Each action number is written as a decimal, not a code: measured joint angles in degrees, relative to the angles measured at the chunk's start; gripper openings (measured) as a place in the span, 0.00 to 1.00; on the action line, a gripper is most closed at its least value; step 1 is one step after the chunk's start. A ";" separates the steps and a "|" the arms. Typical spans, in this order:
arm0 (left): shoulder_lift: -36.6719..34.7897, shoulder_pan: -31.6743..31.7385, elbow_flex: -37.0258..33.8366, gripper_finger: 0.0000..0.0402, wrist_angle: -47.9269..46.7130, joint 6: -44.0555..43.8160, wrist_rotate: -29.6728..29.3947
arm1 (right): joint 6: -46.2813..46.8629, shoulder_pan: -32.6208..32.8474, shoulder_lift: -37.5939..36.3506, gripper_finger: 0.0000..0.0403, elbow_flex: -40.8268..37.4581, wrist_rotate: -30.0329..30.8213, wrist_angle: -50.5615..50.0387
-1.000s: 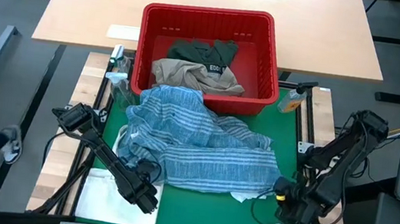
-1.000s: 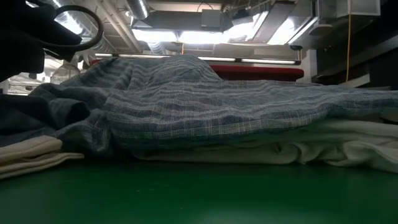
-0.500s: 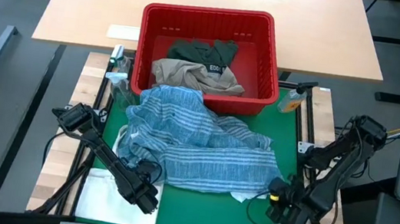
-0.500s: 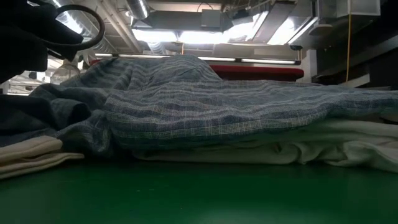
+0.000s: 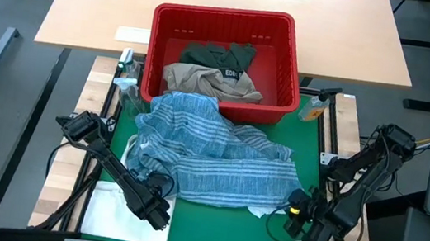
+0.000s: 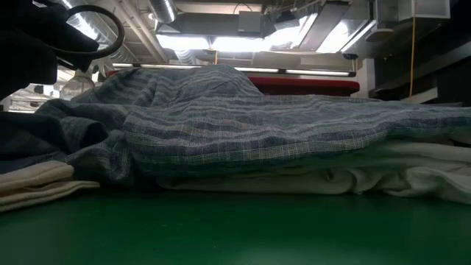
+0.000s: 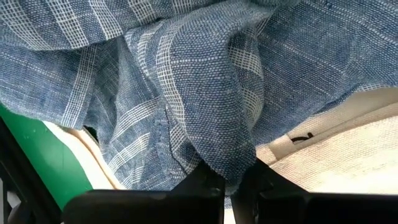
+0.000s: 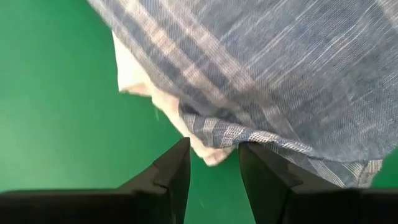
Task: Fold Laundry from Bin
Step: Fold the blue checkered polo shirt
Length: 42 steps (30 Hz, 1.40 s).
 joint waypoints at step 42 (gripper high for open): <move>-0.02 -2.04 0.84 0.00 -14.32 0.52 12.68 | 2.15 0.02 -0.48 0.00 3.04 -8.50 -15.98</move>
